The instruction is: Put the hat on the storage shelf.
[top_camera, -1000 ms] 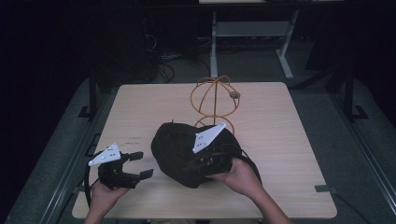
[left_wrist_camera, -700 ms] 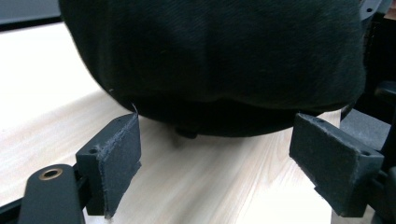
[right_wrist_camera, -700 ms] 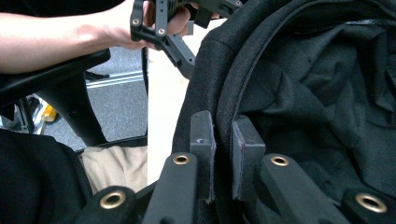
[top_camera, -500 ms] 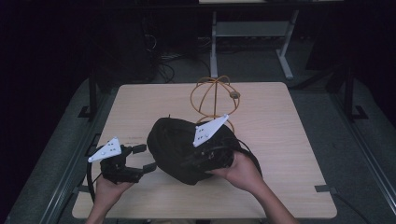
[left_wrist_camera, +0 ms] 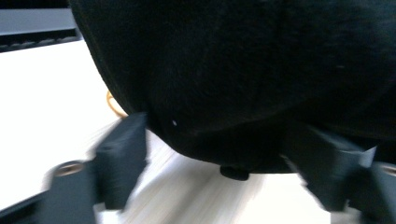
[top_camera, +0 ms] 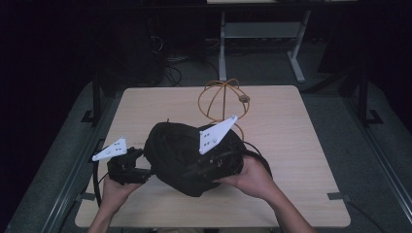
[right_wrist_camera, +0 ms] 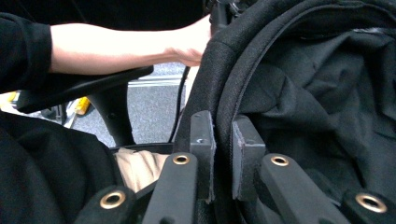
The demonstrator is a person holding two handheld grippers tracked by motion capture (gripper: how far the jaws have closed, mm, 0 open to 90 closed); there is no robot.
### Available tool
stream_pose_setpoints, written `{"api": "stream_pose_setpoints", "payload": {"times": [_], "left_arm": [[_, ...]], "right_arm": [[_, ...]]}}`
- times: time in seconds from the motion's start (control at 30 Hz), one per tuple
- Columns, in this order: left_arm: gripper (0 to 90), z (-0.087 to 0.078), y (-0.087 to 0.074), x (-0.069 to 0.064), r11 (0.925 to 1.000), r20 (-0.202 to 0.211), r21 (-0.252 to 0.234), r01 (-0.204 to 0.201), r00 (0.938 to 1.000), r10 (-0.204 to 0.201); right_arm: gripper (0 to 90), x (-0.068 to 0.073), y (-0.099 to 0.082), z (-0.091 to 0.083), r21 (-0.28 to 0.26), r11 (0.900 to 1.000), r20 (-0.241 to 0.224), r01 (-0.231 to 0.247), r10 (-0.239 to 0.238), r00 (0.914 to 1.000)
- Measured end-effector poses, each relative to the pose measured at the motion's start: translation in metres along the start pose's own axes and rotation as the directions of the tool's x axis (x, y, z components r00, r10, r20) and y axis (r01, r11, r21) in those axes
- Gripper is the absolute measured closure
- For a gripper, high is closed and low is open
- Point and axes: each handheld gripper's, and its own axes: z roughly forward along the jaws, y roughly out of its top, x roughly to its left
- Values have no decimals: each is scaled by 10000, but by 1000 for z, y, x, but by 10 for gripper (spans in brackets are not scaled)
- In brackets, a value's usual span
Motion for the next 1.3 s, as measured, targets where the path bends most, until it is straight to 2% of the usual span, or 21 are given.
{"api": "stream_pose_setpoints", "payload": {"times": [0.07,0.1,0.13,0.17,0.2,0.27,0.3,0.4,0.53,0.9,1.03,1.2,1.3], "left_arm": [[398,-1,1,2,9991,349,-410,122,9993,-108],[455,-1,1,2,9991,349,-410,122,9993,-108],[513,-1,3,4,9984,544,-556,35,9985,-5],[561,-1,3,4,9984,544,-556,35,9985,-5],[611,-1,5,3,9974,594,-669,-258,9978,298],[700,1,7,2,9961,695,-817,-337,9968,394],[742,1,9,2,9948,740,-880,-523,9955,589],[841,1,10,0,9941,702,-869,-645,9950,707],[859,-4,16,-3,9950,527,-584,-813,9950,844],[865,-17,34,-9,9941,164,-472,-974,9950,983],[866,-22,45,-11,9925,18,-512,-1113,9938,1115],[866,-29,67,-17,9892,-64,-558,-1358,9907,1356],[867,-30,79,-22,9853,-150,-475,-1641,9864,1636]], "right_arm": [[810,0,0,-1,-81,10000,-138,-32,31,9999],[810,0,0,-1,-81,10000,-138,-32,31,9999],[810,-1,0,-3,-177,9998,-208,-74,70,9998],[810,-1,0,-3,-177,9998,-208,-74,70,9998],[811,-2,0,-3,-213,9998,-246,-61,56,9997],[812,-2,0,-4,-282,9996,-315,-45,36,9995],[812,-1,0,-4,-298,9995,-328,-56,46,9995],[811,-2,-1,-5,-378,9993,-290,-69,58,9996],[806,-6,-9,-12,-641,9973,-177,-366,356,9992],[766,-15,-24,-18,-1367,9869,-280,-856,826,9962],[751,-16,-29,-19,-1562,9835,-263,-917,886,9957],[721,-18,-36,-22,-1854,9770,-208,-1052,1031,9945],[698,-19,-39,-24,-2054,9729,-212,-1066,1045,9943]]}}
